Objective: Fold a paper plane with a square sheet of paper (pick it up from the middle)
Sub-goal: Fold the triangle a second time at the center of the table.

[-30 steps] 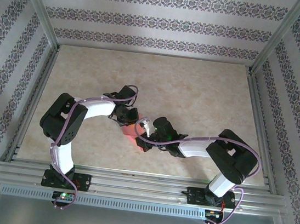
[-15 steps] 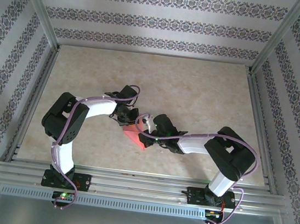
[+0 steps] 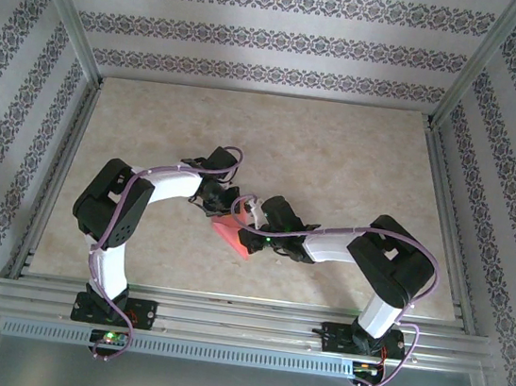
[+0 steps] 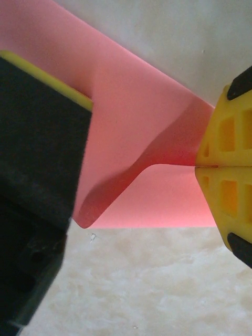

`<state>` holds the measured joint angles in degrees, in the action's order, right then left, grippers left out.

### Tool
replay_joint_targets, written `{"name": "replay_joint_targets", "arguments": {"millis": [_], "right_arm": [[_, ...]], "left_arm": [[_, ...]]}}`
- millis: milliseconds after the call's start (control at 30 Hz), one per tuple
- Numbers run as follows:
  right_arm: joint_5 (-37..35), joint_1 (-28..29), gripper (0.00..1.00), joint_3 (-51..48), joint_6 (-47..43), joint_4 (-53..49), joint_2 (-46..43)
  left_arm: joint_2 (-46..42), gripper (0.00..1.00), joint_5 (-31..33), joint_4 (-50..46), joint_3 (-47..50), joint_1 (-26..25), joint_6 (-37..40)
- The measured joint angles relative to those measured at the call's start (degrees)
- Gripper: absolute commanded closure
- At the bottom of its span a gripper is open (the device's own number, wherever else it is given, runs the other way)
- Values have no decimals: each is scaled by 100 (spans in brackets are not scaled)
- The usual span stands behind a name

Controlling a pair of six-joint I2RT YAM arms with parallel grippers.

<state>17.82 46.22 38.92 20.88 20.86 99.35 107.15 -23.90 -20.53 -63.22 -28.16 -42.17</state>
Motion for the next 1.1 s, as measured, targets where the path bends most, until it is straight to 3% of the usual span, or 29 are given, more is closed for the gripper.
{"name": "replay_joint_targets", "arguments": {"millis": [900,1100], "right_arm": [[22,0,92,168,42,-188,166],[24,0,97,186,48,-208,173]], "left_arm": [[7,91,0,0,-9,-31,7],[4,89,2,0,-9,-31,-11]]}}
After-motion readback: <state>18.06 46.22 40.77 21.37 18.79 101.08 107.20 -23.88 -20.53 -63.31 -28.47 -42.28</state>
